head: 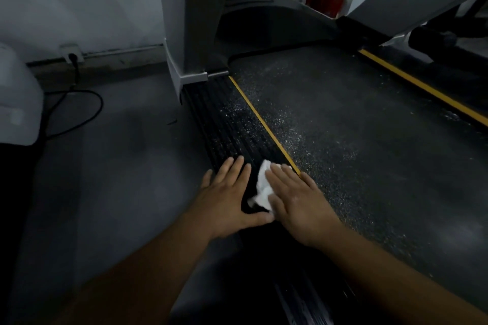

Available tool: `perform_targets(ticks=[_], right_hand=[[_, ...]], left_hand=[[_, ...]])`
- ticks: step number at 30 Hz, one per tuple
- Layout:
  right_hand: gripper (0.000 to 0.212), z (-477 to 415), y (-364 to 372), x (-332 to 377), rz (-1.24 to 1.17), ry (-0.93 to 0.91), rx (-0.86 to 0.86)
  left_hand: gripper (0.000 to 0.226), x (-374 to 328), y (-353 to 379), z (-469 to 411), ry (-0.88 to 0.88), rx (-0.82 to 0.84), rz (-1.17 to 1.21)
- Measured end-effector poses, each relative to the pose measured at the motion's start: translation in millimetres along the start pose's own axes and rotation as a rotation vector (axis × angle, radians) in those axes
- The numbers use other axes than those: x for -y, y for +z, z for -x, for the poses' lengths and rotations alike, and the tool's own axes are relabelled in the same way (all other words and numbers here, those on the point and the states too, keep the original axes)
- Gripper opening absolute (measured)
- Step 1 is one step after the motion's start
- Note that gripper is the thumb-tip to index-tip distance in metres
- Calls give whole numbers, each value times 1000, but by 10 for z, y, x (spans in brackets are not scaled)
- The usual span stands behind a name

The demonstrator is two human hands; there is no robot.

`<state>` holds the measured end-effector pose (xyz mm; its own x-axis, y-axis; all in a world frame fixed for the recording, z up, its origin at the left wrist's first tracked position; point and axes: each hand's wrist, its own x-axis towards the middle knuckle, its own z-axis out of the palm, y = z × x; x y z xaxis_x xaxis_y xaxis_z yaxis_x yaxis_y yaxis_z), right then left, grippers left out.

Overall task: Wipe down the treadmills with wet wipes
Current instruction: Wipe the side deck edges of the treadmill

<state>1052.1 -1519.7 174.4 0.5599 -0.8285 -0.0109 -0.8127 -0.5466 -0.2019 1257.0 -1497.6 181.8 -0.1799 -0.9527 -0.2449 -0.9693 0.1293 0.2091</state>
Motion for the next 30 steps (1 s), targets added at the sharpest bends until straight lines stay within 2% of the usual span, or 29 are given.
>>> perform_targets(ticks=[2,5,7,11,13,17,18,21,23,24,25,26,27,28,30], right_hand=[[78,13,-22,-114,-36,54,3],[61,-456,-16,-92,-38,174,-12],[58,-631,-21,0,-31,195,-11],[75,-71,-11,-23,-21,-11,-16],[74,86,-10,-137,-29,8,19],[61,-374,-34,-31,-12,199,2],[66,-430,-27,58,11,197,-11],[86,-190,46,202,17,5,-1],[79,-44,72,145,-114,-61,14],[70,-38,26,133,-255,-62,31],[58,-53,-45,130,-467,-8,27],[45,-81,-105,126,-681,39,-31],[41,-90,-125,99,-797,108,-121],[43,-74,-122,86,-820,152,-208],[48,3,-64,52,-638,184,-306]], left_hand=[[129,-18,11,5,-10,-5,-17],[133,-43,21,38,-21,-17,-49],[134,-61,26,106,-13,-5,-47],[137,-42,48,180,3,2,-43],[136,-44,68,181,-5,-9,-32],[132,-92,29,209,-10,-10,-49],[130,-103,23,228,-14,-24,-46],[128,-136,41,300,-39,-60,-6],[132,-151,74,335,-76,-114,38],[134,-159,83,350,-78,-151,54],[134,-175,87,358,-47,-194,48],[130,-203,96,352,10,-240,17],[123,-251,108,344,77,-270,-16],[114,-316,120,339,138,-287,-22],[99,-433,180,308,197,-247,2]])
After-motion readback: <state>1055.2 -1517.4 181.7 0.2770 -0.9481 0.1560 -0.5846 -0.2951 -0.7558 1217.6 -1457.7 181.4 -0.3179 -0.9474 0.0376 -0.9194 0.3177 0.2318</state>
